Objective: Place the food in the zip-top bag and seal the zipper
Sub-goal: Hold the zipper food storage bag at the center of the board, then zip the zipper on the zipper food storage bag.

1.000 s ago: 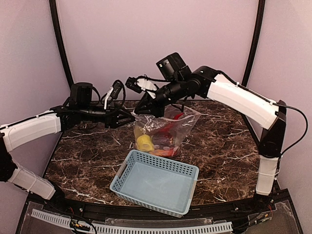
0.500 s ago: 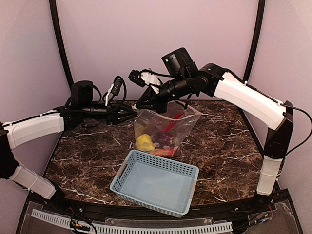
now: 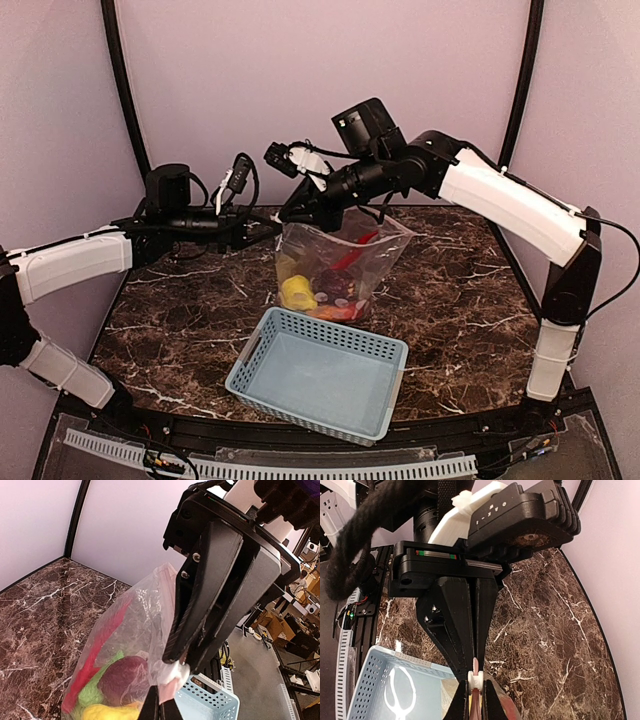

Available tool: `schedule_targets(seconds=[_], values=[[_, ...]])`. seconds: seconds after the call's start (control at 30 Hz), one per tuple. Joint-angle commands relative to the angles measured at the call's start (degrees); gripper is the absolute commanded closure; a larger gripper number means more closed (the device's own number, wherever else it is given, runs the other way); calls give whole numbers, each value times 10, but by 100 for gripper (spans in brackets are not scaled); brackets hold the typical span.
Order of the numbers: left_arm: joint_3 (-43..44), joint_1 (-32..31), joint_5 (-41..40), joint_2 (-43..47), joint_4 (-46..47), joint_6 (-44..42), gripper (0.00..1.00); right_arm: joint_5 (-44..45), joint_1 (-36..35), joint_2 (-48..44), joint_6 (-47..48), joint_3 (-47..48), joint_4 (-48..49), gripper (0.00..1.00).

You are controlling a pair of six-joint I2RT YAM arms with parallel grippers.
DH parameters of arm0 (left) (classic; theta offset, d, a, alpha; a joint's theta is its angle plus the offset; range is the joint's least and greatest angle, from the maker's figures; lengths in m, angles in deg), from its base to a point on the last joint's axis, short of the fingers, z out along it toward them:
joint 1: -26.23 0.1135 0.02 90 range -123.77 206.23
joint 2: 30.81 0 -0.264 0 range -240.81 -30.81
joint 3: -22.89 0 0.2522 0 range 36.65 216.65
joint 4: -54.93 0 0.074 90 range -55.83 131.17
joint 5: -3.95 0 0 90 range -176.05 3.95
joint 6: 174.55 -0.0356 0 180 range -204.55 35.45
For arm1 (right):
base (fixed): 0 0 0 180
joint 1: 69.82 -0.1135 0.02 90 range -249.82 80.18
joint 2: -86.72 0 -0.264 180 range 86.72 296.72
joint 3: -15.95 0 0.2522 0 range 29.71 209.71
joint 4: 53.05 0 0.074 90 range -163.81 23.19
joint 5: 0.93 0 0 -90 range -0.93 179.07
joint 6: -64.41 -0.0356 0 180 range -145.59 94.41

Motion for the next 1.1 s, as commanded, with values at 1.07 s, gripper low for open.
schedule_targets(seconds=[1.07], values=[[-9, 29, -58, 47, -8, -23, 99, 70, 9, -65, -28, -72, 15, 100]])
